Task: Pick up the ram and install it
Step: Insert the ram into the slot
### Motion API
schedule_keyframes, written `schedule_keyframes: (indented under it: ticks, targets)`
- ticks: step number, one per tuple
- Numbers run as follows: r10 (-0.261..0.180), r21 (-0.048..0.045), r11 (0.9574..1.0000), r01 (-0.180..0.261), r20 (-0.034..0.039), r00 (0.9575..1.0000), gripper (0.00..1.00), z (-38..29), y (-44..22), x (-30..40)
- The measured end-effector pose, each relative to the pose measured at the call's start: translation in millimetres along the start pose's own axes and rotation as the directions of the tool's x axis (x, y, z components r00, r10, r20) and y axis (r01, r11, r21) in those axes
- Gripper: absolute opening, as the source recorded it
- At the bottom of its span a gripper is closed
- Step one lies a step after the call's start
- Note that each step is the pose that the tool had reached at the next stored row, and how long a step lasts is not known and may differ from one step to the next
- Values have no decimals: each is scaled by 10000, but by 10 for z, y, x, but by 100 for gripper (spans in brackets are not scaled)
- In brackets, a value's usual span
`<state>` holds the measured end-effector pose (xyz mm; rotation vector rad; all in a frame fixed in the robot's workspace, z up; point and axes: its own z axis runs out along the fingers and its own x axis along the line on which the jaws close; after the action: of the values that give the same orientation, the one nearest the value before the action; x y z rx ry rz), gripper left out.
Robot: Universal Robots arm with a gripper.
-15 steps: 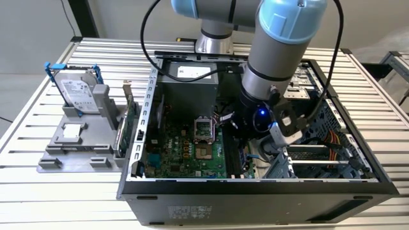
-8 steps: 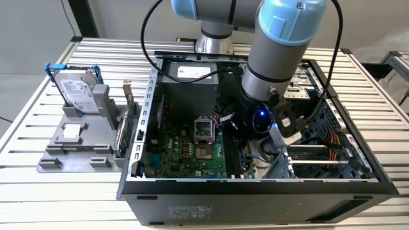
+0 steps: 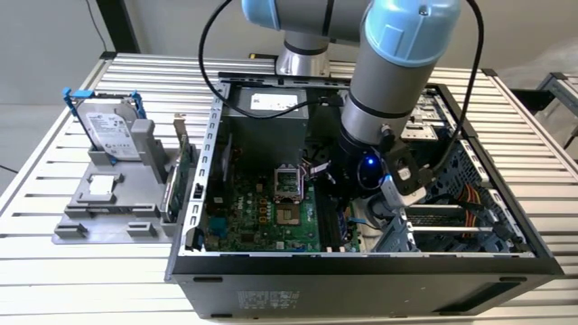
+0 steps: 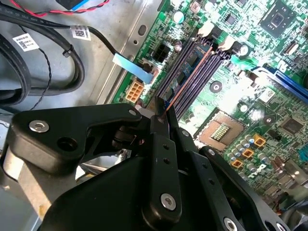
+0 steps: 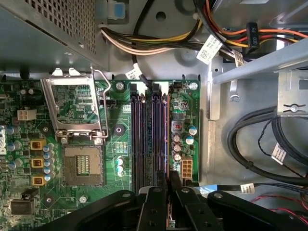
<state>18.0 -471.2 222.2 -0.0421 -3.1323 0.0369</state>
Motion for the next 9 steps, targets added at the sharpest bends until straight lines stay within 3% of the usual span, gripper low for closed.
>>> schedule_keyframes:
  ticks: [9]
  targets:
    - [-5, 4, 10000, 5, 0, 10000, 0, 34, -2, 0]
